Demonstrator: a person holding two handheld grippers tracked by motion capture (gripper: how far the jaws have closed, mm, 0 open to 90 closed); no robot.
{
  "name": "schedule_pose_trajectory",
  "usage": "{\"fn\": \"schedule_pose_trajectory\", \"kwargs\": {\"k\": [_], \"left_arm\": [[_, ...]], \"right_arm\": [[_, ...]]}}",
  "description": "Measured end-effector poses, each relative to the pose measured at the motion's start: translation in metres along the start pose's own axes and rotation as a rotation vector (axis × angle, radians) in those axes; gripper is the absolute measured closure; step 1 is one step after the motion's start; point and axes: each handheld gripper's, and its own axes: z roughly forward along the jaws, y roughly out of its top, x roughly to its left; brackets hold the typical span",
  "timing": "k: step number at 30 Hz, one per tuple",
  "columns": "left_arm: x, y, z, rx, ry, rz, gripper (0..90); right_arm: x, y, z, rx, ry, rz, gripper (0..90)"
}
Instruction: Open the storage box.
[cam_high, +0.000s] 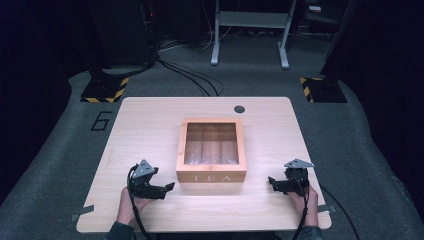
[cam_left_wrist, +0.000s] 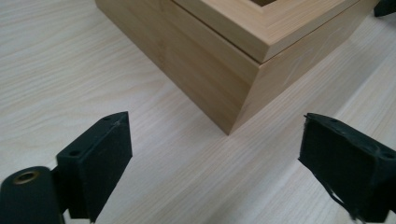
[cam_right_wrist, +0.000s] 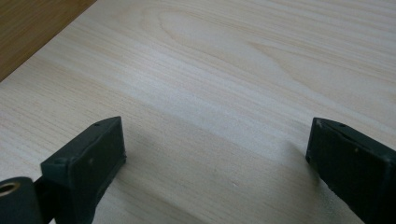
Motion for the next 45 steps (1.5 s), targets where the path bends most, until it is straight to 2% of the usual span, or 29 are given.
{"fn": "schedule_pose_trajectory", "kwargs": {"k": [1, 3, 4, 5, 6, 8, 10, 11, 12, 16, 26, 33, 45], "left_arm": [[-0.001, 0.001, -0.001, -0.006, -0.014, -0.005, 19.6], [-0.003, 0.002, -0.002, -0.018, -0.015, 0.0, 36.7], [-0.004, 0.002, -0.002, -0.031, -0.024, 0.0, 50.5], [-0.004, 0.002, -0.002, -0.032, -0.03, 0.007, 50.5], [-0.005, 0.002, -0.002, -0.034, -0.031, 0.014, 54.5], [-0.008, 0.003, -0.001, -0.04, -0.042, 0.026, 70.7], [-0.009, 0.003, 0.001, -0.036, -0.033, 0.023, 74.1], [-0.009, 0.005, 0.003, -0.042, -0.038, 0.019, 79.7], [-0.009, 0.005, 0.003, -0.042, -0.038, 0.019, 81.4], [-0.011, 0.008, 0.006, -0.045, -0.048, 0.028, 85.4], [-0.01, 0.009, 0.008, -0.053, -0.065, 0.021, 86.2], [-0.007, 0.005, 0.009, -0.089, -0.085, -0.009, 86.2], [-0.007, 0.005, 0.006, -0.13, -0.097, -0.014, 86.1]], "right_arm": [[0.0, 0.0, 0.0, 0.0, 0.0, 0.0, 4.1], [0.0, 0.0, 0.0, 0.0, 0.0, 0.0, 4.1], [0.0, 0.0, 0.0, 0.0, 0.0, 0.0, 4.1], [0.0, 0.0, 0.0, 0.0, 0.0, 0.0, 4.1], [0.0, 0.0, 0.0, 0.0, 0.0, 0.0, 4.1], [0.0, 0.0, 0.0, 0.0, 0.0, 0.0, 4.1], [0.0, 0.0, 0.0, 0.0, 0.0, 0.0, 4.1], [0.0, 0.0, 0.0, 0.0, 0.0, 0.0, 4.1], [0.0, 0.0, 0.0, 0.0, 0.0, 0.0, 4.1], [0.0, 0.0, 0.0, 0.0, 0.0, 0.0, 4.1], [0.0, 0.0, 0.0, -0.002, -0.001, 0.003, 4.1], [0.0, 0.0, 0.0, 0.0, 0.0, 0.0, 4.1], [0.0, 0.0, 0.0, 0.0, 0.001, -0.001, 4.1]]}}
